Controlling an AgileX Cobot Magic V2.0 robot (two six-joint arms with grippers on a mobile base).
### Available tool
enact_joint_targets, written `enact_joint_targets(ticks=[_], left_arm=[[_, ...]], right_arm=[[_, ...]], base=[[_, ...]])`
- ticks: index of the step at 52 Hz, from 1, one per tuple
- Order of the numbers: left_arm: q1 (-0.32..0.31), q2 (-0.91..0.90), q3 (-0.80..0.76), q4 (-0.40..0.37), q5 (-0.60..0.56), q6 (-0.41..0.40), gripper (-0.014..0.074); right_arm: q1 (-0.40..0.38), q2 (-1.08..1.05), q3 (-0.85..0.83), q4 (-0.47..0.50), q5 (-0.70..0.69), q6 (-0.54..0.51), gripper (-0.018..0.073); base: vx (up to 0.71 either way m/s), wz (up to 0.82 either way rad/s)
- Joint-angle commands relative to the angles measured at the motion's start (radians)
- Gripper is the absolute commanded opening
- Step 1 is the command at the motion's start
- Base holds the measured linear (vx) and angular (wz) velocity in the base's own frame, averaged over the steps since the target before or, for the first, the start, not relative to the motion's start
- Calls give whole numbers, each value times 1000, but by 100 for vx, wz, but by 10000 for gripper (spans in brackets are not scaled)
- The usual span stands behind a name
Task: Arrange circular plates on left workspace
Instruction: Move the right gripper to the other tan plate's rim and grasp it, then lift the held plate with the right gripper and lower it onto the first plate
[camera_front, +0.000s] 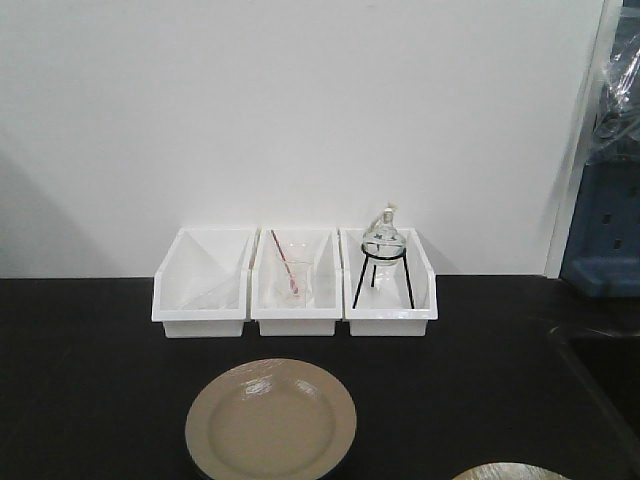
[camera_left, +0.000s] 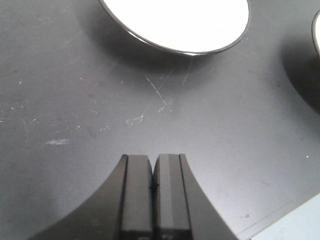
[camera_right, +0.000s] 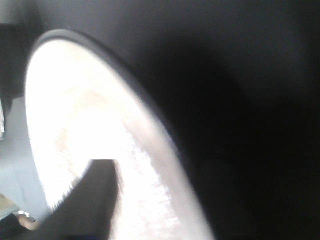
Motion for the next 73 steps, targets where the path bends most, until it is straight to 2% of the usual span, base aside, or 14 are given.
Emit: enact_joint_targets(ticks=[1, 4, 5, 14, 22, 31, 38, 46, 49, 58, 64, 73], left_arm=[[-4, -17, -24, -48, -18, -1, -1], [-4, -17, -24, -47, -18, -1, -1], [-4, -17, -24, -47, -18, -1, -1], [-4, -17, -24, -47, -18, -1, -1], [-4, -17, -24, -47, -19, -1, -1], [-4, -17, -24, -50, -20, -1, -1], [-4, -17, -24, -50, -21, -1, -1], [-4, -17, -24, -50, -24, -1, -1], [-4, -17, -24, -50, -27, 0, -1], [-4, -17, -24, -50, -34, 0, -1], [-4, -17, -22, -50, -37, 0, -1], [-4, -17, -4, -51, -51, 0, -1]], right_arm=[[6, -43, -21, 55, 46, 7, 155], [6, -44, -21, 59, 51, 20, -1], [6, -44, -21, 60, 54, 24, -16], [6, -69, -21, 150, 116, 22, -11], [6, -128, -25, 326, 177, 11, -8], [42, -210, -25, 538, 169, 9, -5], [143, -234, -25, 661, 93, 2, -6], [335, -231, -27, 785, -93, -45, -6], [424, -230, -49, 783, -215, -53, -6], [599, -195, -148, 783, -409, -47, -6], [670, -128, -241, 783, -439, -12, -6], [728, -6, -358, 783, -439, 40, -6]], base=[[0, 0], [0, 0], [0, 0], [0, 0], [0, 0], [0, 0], [0, 0], [0, 0], [0, 0], [0, 0], [0, 0], [0, 0]])
